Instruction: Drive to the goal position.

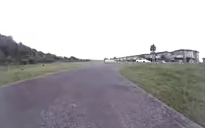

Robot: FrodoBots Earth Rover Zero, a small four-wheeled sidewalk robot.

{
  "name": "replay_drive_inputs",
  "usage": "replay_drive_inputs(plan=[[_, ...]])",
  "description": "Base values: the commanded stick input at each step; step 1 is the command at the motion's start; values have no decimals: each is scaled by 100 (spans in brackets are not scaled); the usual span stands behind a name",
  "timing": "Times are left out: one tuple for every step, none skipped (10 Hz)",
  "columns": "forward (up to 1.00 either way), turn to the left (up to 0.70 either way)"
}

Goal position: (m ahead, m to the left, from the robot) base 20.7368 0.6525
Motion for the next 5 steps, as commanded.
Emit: replay_drive_inputs(plan=[[70,0],[70,0],[70,0],[70,0],[70,0]])
